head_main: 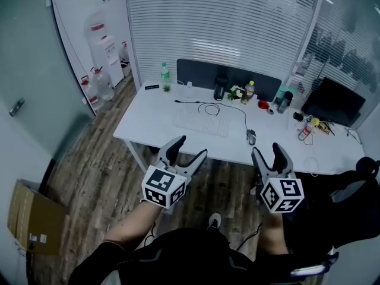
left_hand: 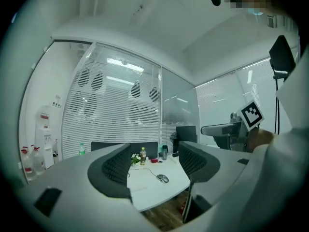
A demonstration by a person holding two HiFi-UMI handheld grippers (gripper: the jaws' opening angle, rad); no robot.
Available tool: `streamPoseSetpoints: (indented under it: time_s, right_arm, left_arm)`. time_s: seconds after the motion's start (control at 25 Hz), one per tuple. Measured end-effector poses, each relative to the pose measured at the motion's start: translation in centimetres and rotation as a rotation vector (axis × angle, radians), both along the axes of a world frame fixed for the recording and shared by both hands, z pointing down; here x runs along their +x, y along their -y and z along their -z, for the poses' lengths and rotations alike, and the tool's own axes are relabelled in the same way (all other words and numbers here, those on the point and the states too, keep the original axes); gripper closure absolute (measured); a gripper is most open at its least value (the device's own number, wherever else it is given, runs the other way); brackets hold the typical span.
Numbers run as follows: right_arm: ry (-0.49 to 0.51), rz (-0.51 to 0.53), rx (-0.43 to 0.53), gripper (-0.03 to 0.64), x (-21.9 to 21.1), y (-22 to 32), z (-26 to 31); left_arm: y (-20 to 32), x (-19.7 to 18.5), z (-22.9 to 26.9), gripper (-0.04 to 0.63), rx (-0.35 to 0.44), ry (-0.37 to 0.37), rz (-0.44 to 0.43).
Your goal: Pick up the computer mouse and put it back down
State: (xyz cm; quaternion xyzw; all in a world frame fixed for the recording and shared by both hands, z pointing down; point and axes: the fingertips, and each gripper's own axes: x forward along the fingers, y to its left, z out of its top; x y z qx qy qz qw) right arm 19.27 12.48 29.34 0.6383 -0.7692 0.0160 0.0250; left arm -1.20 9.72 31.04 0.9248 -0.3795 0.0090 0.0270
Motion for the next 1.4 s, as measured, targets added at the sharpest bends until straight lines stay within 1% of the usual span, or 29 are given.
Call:
streamPoseSetpoints:
  time_s: [0.08, 0.16, 0.24, 0.36, 0.52, 0.6, 0.76, 0.96, 1.04, 1.2, 1.4]
  right_arm:
    - [-0.027, -0.003, 0.018, 0.315, 1.9, 2.2, 0.3]
    - [-0.041, 0.013, 0.019, 0.316, 3.5, 4.5, 0.5]
    - [-0.025, 0.045, 0.006, 0.316, 5.2, 6.7, 0.3]
    - [-0.010, 0.069, 0.001, 0.315, 7.6, 9.4, 0.2]
    - [0.044, 0.080, 0.016, 0.318, 10.9, 12.3, 0.5]
    - [0.046, 0.088, 0.014, 0.318, 12.4, 13.3, 0.4]
    - [0.040, 0.105, 0.012, 0.318, 14.6, 15.0, 0.3]
    - [0.049, 0.128, 0.010, 0.318, 16.4, 16.4, -0.2]
    - [0.053, 0.122, 0.008, 0.316, 17.1, 16.9, -0.5]
    - [0.079, 0.096, -0.005, 0.315, 17.7, 17.9, -1.2]
    - [0.072, 0.068, -0.026, 0.314, 16.8, 20.1, -1.5]
  left_arm:
    - [2.2, 1.7, 0.2, 0.287, 0.005, 0.002, 0.016]
    - [4.4, 3.4, 0.1, 0.287, -0.009, 0.009, 0.035]
    - [6.2, 5.2, -0.2, 0.287, -0.023, 0.024, 0.048]
    - [8.5, 7.7, -0.2, 0.287, -0.022, 0.045, 0.061]
    - [11.3, 10.5, 0.1, 0.287, -0.027, 0.037, 0.088]
    - [12.3, 11.9, 0.1, 0.287, -0.032, 0.034, 0.095]
    - [14.0, 14.5, 0.1, 0.287, -0.020, 0.053, 0.098]
    - [15.6, 16.1, -0.9, 0.287, -0.036, 0.073, 0.124]
    - [16.0, 16.8, -1.3, 0.287, -0.044, 0.089, 0.115]
    - [17.5, 17.5, -1.5, 0.287, -0.030, 0.109, 0.092]
    - [20.6, 16.8, -1.5, 0.287, -0.032, 0.071, 0.061]
